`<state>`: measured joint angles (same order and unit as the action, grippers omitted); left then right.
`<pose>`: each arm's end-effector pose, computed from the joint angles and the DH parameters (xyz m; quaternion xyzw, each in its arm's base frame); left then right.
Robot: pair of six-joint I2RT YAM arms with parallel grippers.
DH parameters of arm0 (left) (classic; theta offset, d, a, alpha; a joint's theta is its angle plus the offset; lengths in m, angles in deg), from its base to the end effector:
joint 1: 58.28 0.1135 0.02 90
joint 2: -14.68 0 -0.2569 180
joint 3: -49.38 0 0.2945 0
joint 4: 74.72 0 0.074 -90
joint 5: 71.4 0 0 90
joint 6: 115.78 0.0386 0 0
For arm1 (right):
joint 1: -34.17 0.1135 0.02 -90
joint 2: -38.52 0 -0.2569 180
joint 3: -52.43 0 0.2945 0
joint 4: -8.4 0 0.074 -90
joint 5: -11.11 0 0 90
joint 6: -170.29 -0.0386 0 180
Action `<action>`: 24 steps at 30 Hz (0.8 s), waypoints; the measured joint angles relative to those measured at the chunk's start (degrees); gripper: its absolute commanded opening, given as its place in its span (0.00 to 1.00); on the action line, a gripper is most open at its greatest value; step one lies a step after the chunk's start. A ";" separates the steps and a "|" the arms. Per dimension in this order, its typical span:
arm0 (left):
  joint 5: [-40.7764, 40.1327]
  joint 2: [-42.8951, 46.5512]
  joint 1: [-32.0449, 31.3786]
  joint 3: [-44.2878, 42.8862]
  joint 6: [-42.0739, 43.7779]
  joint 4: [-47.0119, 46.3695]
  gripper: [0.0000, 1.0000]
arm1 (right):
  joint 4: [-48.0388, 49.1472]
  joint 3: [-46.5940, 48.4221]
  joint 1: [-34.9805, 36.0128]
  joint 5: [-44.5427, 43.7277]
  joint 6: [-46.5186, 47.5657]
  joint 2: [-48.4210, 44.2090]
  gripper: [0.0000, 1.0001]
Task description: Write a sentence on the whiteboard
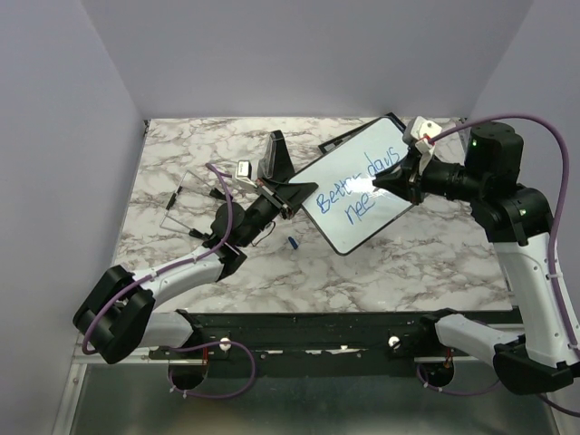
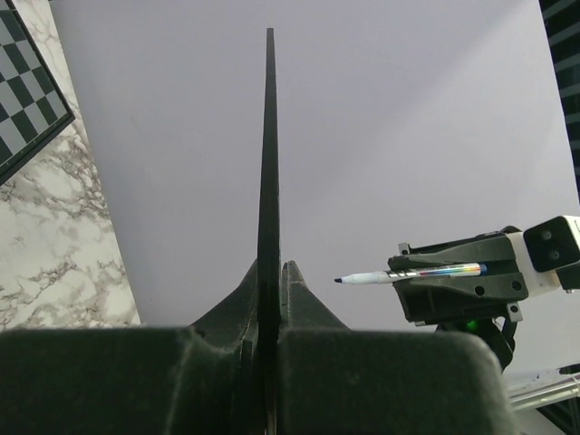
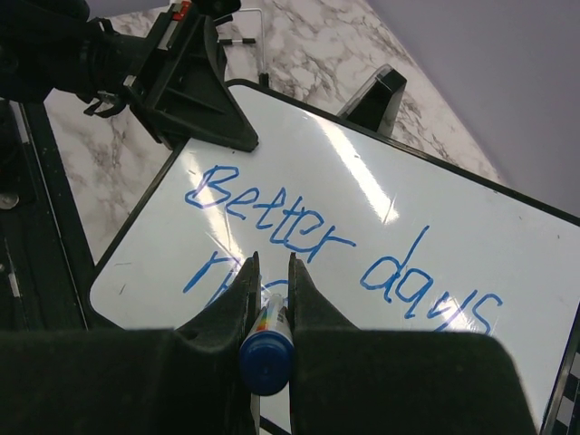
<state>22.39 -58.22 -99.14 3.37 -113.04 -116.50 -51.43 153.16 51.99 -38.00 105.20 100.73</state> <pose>0.2372 -0.2086 0.2548 -0.2159 0.5703 -0.7213 0.3285 0.2082 0.0935 0.4867 -0.4654 0.6487 0.2552 0.5455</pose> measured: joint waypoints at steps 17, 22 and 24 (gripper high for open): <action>0.35 2.12 0.04 1.09 0.22 -0.17 0.00 | 0.00 -0.11 -1.36 1.88 0.63 -0.42 0.00; 0.39 2.14 0.04 1.29 0.22 -0.31 0.00 | -0.02 -0.11 -1.44 2.29 0.66 -0.42 0.00; 0.39 2.14 0.04 1.31 0.22 -0.44 0.00 | -0.02 -0.11 -1.44 2.36 0.76 -0.42 0.00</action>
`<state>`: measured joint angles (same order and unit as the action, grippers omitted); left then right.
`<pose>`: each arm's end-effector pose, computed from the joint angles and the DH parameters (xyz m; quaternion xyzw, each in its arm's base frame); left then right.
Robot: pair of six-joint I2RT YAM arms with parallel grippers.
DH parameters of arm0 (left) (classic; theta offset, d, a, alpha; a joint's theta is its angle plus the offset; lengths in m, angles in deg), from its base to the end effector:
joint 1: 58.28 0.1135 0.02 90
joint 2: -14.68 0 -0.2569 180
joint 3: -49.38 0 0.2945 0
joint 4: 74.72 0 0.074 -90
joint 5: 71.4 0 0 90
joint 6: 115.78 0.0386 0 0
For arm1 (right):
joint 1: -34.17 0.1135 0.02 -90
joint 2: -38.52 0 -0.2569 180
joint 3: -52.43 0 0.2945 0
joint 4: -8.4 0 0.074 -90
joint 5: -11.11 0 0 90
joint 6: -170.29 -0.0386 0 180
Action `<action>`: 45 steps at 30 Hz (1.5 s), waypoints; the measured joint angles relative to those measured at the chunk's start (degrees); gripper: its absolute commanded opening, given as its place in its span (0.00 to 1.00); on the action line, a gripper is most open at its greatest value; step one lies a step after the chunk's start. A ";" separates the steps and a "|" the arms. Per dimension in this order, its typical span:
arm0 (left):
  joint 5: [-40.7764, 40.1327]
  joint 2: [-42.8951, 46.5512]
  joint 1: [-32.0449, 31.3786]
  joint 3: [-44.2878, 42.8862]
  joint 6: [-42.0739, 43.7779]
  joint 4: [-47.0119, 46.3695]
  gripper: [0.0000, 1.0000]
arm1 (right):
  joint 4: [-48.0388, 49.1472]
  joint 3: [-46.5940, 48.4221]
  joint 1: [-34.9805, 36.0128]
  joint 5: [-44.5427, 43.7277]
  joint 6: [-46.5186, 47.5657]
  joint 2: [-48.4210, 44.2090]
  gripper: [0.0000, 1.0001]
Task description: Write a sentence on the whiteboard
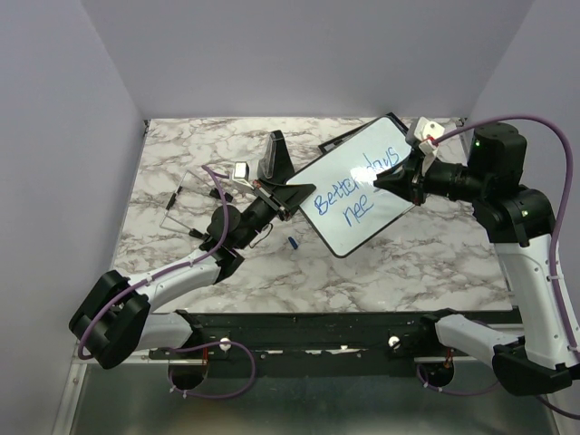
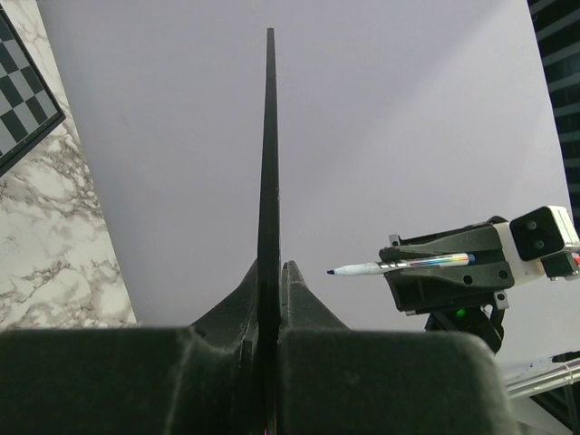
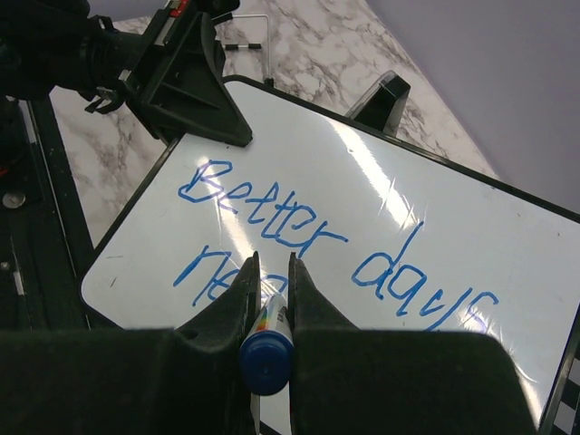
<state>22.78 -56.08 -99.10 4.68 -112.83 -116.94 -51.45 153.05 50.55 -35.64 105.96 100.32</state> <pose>0.2312 -0.2034 0.2580 -0.2088 0.5636 -0.7273 0.3314 0.2068 0.0884 0.4879 -0.4697 0.6404 0.2601 0.5492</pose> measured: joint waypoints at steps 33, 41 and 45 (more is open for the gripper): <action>2.32 -0.02 0.37 0.00 -0.02 -1.25 0.00 | 0.04 -2.73 -0.61 3.80 0.87 3.65 0.00; 2.49 -0.24 0.37 0.00 0.22 -1.18 0.00 | 0.04 -3.48 -0.59 4.00 0.87 3.67 0.00; 2.51 -0.24 0.48 0.00 0.26 -1.18 0.00 | -0.20 -3.48 -0.59 3.98 1.03 3.65 0.00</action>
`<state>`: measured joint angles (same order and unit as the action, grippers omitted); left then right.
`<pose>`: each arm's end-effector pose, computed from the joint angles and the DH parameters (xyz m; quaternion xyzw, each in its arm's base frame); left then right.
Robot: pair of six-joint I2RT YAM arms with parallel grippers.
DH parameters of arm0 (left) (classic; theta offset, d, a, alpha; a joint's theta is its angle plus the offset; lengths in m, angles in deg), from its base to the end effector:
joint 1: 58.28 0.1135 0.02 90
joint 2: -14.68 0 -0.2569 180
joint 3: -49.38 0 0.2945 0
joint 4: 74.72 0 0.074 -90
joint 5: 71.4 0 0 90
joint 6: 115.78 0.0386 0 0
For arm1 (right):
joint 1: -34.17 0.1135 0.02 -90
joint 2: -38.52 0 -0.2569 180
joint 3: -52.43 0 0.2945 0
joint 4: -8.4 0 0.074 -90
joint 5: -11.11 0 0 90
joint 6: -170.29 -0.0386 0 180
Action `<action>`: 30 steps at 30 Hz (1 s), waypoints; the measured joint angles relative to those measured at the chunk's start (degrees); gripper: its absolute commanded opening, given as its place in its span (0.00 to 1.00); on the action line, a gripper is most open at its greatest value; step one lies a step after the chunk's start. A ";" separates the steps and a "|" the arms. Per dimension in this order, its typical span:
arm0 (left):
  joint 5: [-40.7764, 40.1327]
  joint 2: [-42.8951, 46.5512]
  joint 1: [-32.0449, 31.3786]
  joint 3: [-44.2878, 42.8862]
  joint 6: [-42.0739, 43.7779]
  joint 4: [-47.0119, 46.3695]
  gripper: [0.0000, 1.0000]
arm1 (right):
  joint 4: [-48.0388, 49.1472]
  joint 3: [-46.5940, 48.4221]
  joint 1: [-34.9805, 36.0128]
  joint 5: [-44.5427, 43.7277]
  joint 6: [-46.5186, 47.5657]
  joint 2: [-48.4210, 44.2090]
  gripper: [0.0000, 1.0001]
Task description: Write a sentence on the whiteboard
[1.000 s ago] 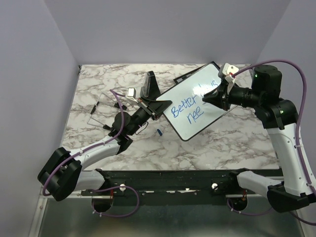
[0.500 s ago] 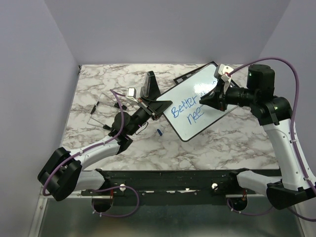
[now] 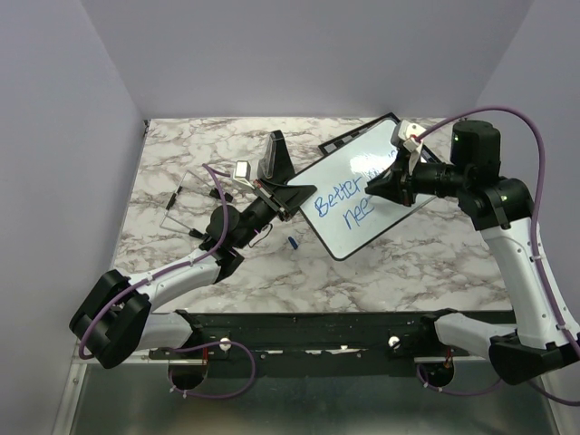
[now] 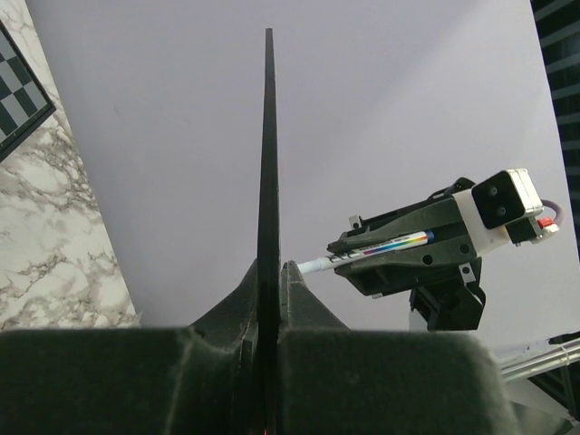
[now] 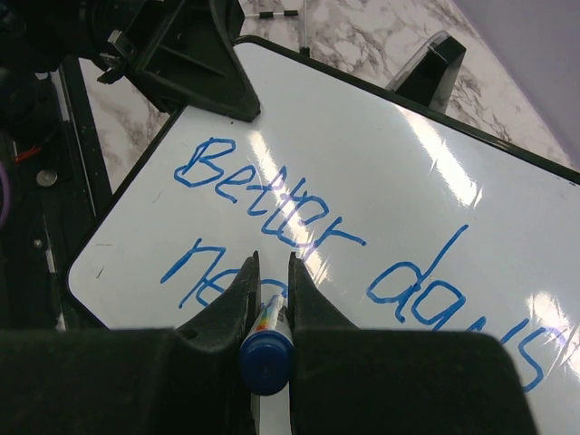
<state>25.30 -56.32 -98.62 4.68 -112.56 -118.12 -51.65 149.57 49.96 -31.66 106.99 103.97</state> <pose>0.2317 -0.2026 0.2590 -0.1906 0.5636 -0.7345 0.3265 0.2348 0.0958 0.4543 -0.4764 0.6590 0.2978 0.5000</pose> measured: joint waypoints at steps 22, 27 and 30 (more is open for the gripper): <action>-0.02 -0.09 0.52 0.00 0.55 0.57 0.00 | -4.81 -0.44 0.02 -5.46 1.44 -3.10 0.00; -0.02 -0.02 0.52 0.00 0.33 0.33 0.00 | -5.11 3.39 0.00 -3.74 1.38 -2.97 0.01; 0.00 -0.02 0.52 0.00 0.33 0.31 0.00 | -4.98 5.60 0.00 -2.25 1.31 -2.97 0.01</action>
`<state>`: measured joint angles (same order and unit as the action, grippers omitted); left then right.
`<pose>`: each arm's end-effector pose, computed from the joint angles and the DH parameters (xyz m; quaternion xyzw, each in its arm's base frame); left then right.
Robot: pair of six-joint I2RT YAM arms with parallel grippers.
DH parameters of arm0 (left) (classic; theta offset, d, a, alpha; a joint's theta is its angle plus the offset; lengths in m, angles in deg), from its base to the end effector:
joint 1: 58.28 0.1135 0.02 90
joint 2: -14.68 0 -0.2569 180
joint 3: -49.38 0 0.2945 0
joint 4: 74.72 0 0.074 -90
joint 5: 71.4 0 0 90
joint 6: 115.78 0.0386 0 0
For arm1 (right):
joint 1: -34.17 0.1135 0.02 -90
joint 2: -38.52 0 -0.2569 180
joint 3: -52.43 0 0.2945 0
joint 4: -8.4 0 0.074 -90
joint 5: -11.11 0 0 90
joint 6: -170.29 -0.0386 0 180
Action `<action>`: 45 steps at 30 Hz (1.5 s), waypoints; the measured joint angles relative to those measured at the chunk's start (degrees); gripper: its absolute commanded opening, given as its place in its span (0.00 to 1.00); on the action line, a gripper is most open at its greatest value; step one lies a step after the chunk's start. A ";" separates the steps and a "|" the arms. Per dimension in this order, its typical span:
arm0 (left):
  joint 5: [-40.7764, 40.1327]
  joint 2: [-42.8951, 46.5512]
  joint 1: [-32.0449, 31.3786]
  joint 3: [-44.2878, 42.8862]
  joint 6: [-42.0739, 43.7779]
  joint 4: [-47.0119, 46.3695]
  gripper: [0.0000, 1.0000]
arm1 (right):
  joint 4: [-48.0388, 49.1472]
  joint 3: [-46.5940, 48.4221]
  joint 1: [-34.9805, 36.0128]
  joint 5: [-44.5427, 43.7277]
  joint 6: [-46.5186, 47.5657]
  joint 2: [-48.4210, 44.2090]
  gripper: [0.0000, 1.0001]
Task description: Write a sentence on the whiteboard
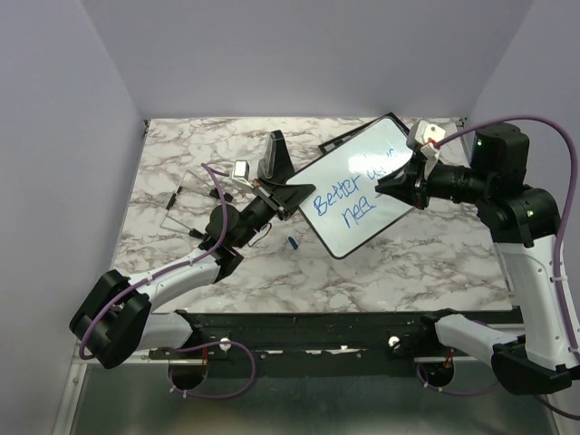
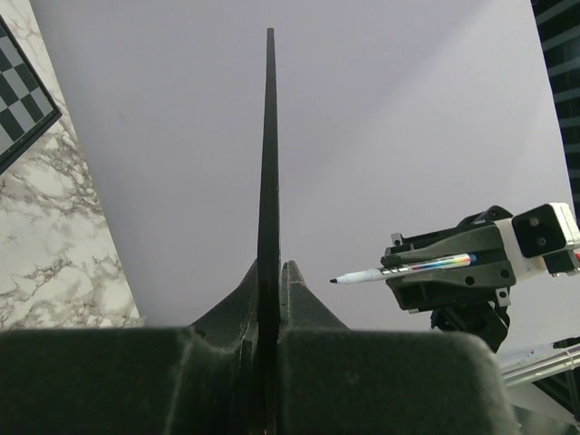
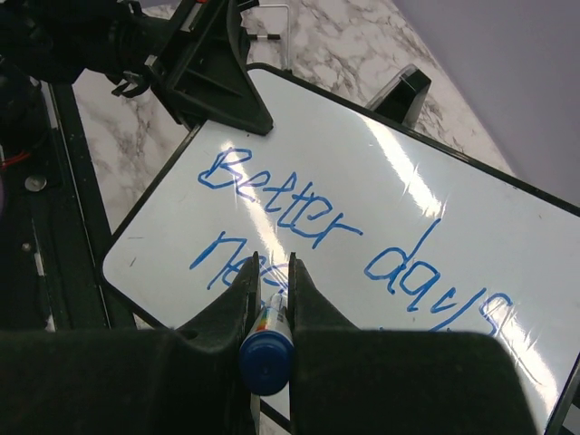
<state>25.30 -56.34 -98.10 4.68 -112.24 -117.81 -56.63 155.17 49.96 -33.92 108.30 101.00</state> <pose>0.2337 -0.2007 0.2583 -0.1926 0.5653 -0.7306 0.3309 0.2024 0.0856 0.4892 -0.4815 0.6452 0.2673 0.5295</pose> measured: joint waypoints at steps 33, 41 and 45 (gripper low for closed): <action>1.70 0.68 0.74 0.22 0.02 -0.83 0.00 | 1.31 -1.16 -0.92 0.44 -0.15 0.85 0.01; 1.77 0.72 0.74 0.57 0.00 -1.14 0.00 | 1.33 -1.16 -1.29 0.44 -0.15 0.85 0.01; 1.79 0.76 0.76 0.68 0.00 -1.27 0.00 | 1.33 -1.16 -1.29 0.44 -0.15 0.85 0.01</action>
<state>27.09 -55.58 -97.33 5.36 -112.24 -119.08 -55.30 154.01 48.67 -33.48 108.15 101.85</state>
